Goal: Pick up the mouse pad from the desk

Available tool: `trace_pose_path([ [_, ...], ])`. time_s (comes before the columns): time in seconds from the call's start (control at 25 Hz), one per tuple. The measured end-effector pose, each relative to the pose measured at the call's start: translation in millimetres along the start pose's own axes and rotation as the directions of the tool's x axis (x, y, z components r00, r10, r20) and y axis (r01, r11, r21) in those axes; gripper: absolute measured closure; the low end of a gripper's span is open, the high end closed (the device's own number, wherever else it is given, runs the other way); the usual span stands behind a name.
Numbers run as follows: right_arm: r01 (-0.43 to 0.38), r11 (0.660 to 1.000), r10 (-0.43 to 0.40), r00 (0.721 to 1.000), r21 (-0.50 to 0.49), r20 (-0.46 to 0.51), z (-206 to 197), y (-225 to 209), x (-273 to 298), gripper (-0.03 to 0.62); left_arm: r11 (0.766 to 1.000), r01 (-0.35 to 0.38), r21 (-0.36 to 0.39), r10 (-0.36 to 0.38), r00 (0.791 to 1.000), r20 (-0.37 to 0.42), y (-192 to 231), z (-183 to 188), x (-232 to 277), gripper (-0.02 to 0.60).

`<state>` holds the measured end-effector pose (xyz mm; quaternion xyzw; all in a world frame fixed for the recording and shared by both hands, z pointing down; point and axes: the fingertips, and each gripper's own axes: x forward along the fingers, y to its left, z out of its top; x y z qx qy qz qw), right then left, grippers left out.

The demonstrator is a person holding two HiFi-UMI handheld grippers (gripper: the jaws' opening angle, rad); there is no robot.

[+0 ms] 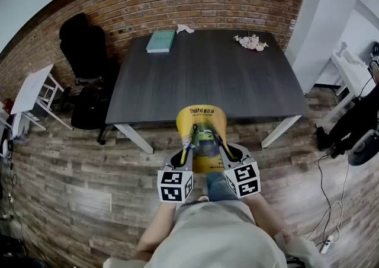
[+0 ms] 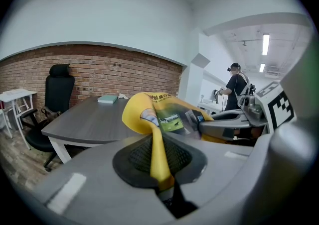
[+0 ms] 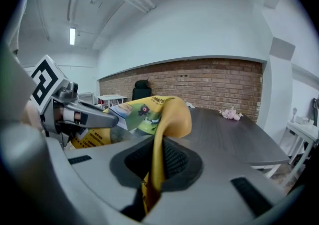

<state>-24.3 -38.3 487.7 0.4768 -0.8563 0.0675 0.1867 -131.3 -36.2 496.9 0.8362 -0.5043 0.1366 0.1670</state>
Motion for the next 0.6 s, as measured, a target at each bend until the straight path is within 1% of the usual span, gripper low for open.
trace_pose_path([
  [0.6, -0.009, 1.000, 0.009, 1.000, -0.001, 0.000, 3.5, -3.4, 3.6, 0.568, 1.000, 0.007, -0.009, -0.007, 1.000, 0.004, 2.3, 2.4, 3.7, 0.552],
])
